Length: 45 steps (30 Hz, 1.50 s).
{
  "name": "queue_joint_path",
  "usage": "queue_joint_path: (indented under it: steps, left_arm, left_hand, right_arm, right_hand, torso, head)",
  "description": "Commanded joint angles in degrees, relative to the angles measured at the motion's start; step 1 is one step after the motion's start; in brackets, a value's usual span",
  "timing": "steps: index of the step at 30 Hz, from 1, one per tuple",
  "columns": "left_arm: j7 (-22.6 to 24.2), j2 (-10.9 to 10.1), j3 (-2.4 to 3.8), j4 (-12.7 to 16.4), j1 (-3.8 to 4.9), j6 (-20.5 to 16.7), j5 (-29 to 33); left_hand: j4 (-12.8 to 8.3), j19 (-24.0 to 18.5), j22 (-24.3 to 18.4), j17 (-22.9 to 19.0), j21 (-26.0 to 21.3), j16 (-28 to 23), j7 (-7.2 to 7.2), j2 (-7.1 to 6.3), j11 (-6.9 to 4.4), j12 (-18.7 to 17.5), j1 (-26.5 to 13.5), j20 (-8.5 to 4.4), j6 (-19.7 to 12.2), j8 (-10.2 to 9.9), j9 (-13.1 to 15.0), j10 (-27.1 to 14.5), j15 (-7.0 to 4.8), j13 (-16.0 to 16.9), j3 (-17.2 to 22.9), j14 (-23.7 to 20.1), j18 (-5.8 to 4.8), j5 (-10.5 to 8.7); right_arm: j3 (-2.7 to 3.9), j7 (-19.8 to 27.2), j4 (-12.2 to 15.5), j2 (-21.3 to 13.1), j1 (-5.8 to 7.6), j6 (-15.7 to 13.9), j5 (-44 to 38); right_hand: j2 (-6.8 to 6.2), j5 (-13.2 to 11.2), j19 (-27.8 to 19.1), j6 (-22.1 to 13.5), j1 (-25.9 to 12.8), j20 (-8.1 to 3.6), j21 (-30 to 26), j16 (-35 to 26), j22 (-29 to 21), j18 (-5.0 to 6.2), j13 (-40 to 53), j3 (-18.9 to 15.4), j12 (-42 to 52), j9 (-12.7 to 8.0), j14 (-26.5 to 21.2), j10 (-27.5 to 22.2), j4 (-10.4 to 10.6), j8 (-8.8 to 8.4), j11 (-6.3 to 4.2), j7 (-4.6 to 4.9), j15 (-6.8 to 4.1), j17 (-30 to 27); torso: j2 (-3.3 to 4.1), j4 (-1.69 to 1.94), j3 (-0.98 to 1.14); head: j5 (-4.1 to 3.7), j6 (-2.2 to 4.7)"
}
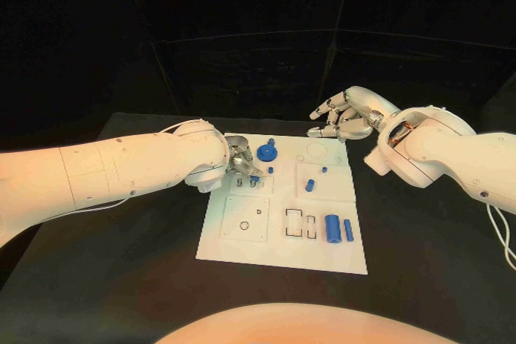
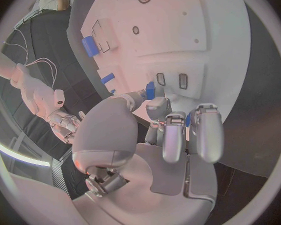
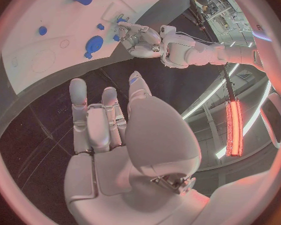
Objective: Assemble the parts on the task board
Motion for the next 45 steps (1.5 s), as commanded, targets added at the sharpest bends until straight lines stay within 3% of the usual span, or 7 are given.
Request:
queue_joint_path:
  steps: [1, 13, 27, 45]
  left_arm:
    - [-1.1, 0.1, -0.01, -0.2, 0.03, 0.9, -1.4]
    - [-2.2, 0.1, -0.16, -0.7, -0.01, 2.3, -1.4]
    - [-2.3, 0.2, -0.96, -0.5, -0.04, 3.9, -1.4]
    - [-2.6, 0.0, -1.26, -0.3, -0.06, 5.3, -1.4]
  left_hand:
    - [-8.6, 0.5, 1.9, 15.1, 0.2, 0.2, -0.08, 0.53, -0.07, 0.0, 0.3, -0.15, -0.2, 0.2, 0.0, 0.2, -0.12, -0.1, 9.1, 5.9, -0.97, 0.25]
    - [-8.6, 0.4, 1.8, 15.1, 0.1, 0.2, -0.06, 0.58, -0.05, -0.1, 0.0, -0.18, -0.2, 0.3, 0.1, 0.1, -0.12, -0.2, 9.2, 5.9, -0.95, 0.21]
    - [-8.6, 0.5, 1.8, 15.1, 0.2, 0.2, -0.06, 0.58, -0.05, -0.1, -0.1, -0.19, -0.3, 0.3, 0.1, 0.1, -0.12, -0.2, 9.2, 5.9, -0.97, 0.2]
    - [-8.7, 0.5, 2.0, 15.1, 0.3, 0.2, -0.11, 0.52, -0.09, -0.1, -0.1, -0.19, -0.3, 0.4, 0.2, 0.0, -0.11, -0.3, 9.3, 5.9, -1.0, 0.22]
  right_arm:
    - [0.04, 0.4, 0.0, 0.1, 0.12, 0.3, 0.2]
    - [0.04, 0.4, -0.1, 0.2, 0.12, 0.4, 0.2]
    - [0.04, 0.4, -0.2, 0.4, 0.12, 0.5, 0.2]
    - [0.04, 0.1, -0.2, 0.4, 0.11, 0.7, 0.2]
  right_hand:
    - [0.09, -0.2, -0.4, -0.5, 0.0, 0.0, -0.2, -0.4, -0.1, 0.65, -0.1, -0.2, 0.2, 0.0, -0.3, -0.1, 0.1, 0.21, -0.14, 0.1, -0.07, -0.1]
    - [0.09, -0.2, -0.4, -0.5, 0.0, 0.0, -0.2, -0.4, -0.1, 0.65, -0.1, -0.2, 0.2, 0.0, -0.3, -0.1, 0.1, 0.21, -0.14, 0.1, -0.07, -0.1]
    - [0.22, -0.3, -0.4, -0.5, 0.0, 0.01, -0.2, -0.4, -0.1, 0.64, -0.1, -0.3, 0.4, 0.0, -0.3, -0.1, 0.2, 0.35, -0.13, 0.11, -0.06, -0.1]
    - [0.32, -0.3, -0.4, -0.6, 0.1, 0.02, -0.3, -0.4, -0.1, 0.65, -0.1, -0.3, 0.4, 0.0, -0.3, -0.1, 0.3, 0.44, -0.13, 0.11, -0.05, -0.1]
  torso:
    - [0.0, -0.01, 0.01]
    - [-0.03, 0.0, 0.03]
    - [0.0, -0.02, 0.05]
    - [-0.02, -0.03, 0.01]
  head:
    - [0.01, -0.17]
    - [0.11, -0.32]
    - [0.21, -0.46]
    - [0.2, -0.54]
